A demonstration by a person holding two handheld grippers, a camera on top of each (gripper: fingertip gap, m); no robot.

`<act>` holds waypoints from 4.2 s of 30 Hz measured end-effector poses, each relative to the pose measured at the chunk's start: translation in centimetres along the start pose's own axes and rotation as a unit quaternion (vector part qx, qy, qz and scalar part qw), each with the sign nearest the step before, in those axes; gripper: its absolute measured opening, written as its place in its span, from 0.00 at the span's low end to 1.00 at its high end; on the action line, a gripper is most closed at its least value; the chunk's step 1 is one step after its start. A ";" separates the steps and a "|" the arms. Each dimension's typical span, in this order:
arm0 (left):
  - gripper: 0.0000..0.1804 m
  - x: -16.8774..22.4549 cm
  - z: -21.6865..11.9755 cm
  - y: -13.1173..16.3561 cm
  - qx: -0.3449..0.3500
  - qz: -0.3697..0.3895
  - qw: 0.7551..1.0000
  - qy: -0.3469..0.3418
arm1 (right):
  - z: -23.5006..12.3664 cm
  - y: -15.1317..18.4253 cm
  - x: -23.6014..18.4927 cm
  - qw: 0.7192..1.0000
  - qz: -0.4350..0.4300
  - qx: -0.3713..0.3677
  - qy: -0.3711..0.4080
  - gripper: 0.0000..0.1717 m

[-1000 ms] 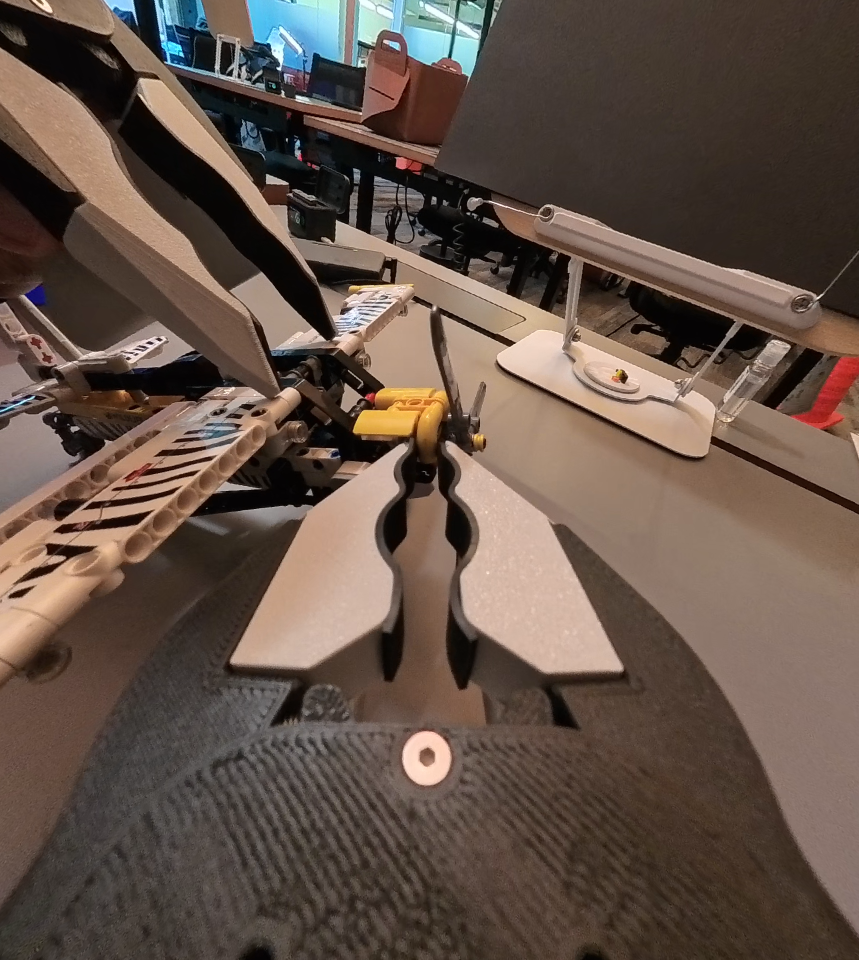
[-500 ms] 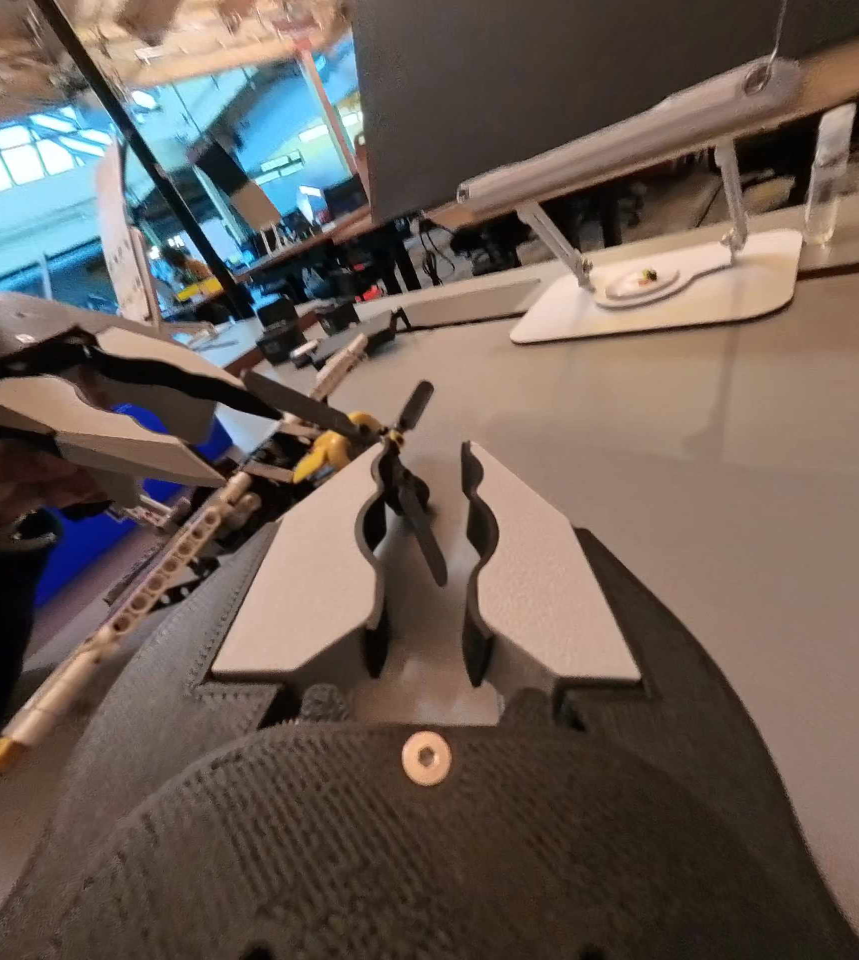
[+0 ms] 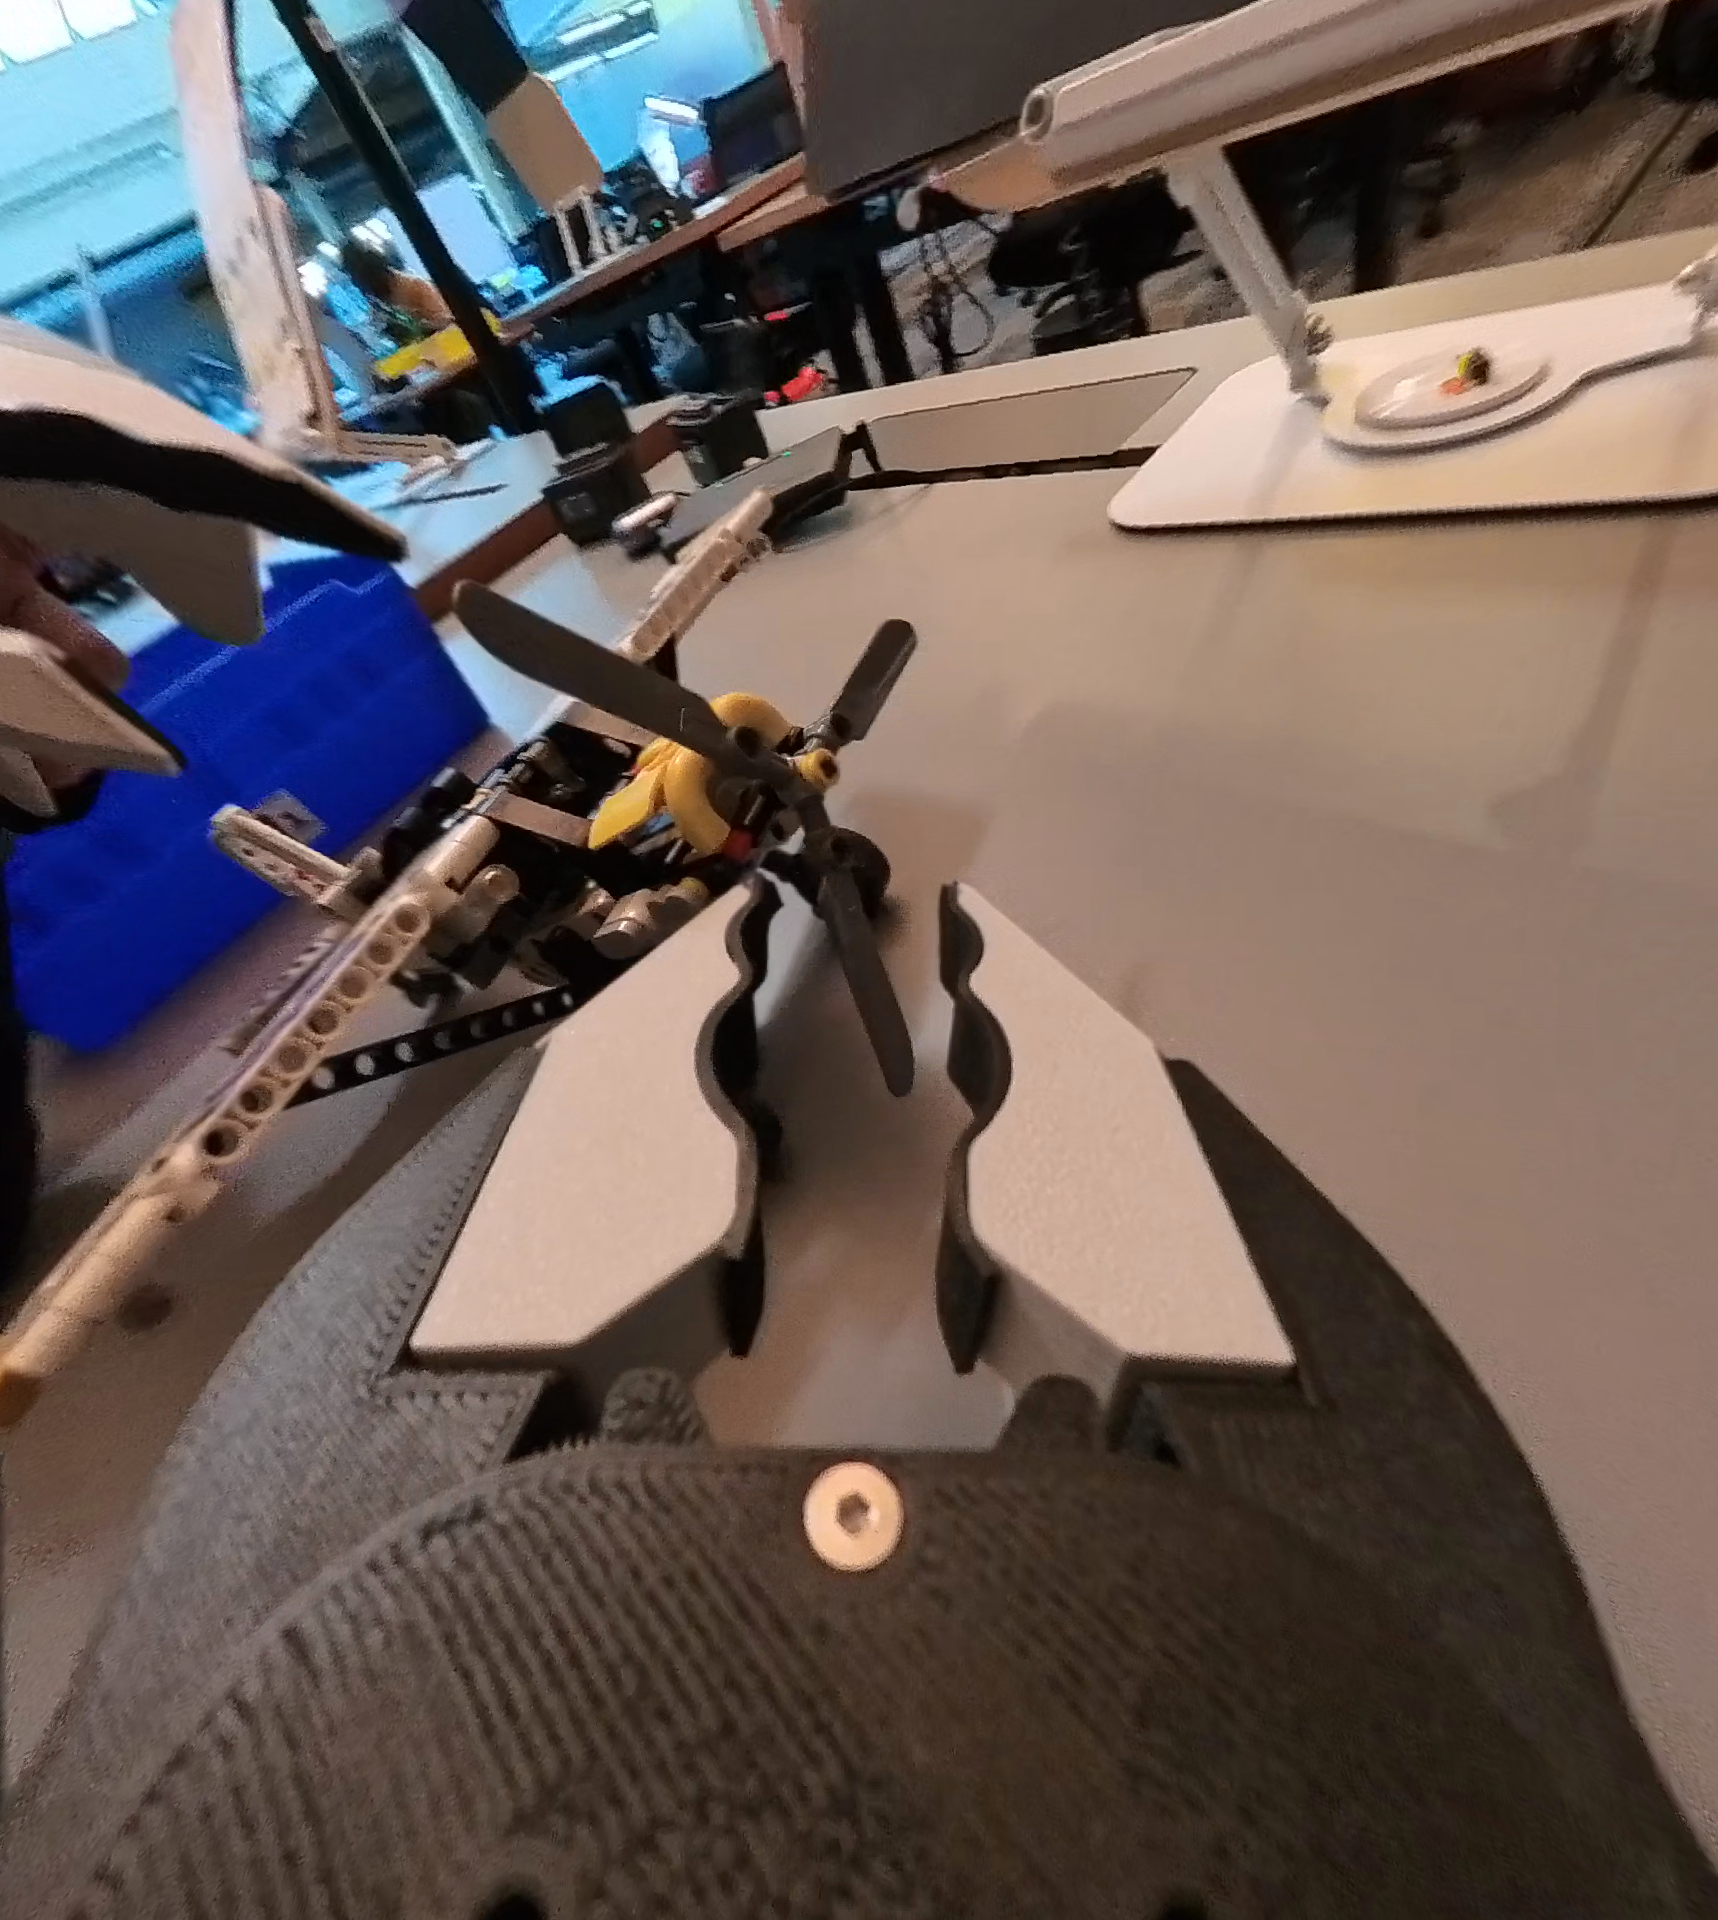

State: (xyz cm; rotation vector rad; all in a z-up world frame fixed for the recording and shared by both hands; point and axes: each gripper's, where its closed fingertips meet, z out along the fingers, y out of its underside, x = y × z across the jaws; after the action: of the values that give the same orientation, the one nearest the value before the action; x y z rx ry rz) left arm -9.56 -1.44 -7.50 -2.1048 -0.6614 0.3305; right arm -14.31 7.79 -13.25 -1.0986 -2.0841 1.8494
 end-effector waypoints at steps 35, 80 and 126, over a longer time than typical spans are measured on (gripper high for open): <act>0.05 -3.0 -6.2 11.9 -0.166 -0.088 0.973 -0.134 | 0.7 2.6 -0.1 0.996 0.031 -0.085 -0.014 0.06; 0.16 -9.6 -5.3 3.3 -0.058 -0.047 0.959 -0.275 | -7.3 -0.1 -2.3 0.988 0.106 0.046 -0.106 0.11; 0.27 4.1 8.8 -2.3 -0.110 0.193 0.974 0.054 | -4.2 0.0 -2.4 0.986 0.093 0.043 -0.130 0.02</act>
State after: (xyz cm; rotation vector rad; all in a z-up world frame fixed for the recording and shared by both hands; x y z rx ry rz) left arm -11.02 7.88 -10.63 -2.4452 -0.2288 0.3662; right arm -10.23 9.72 -11.41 -1.1166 -2.0690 2.2596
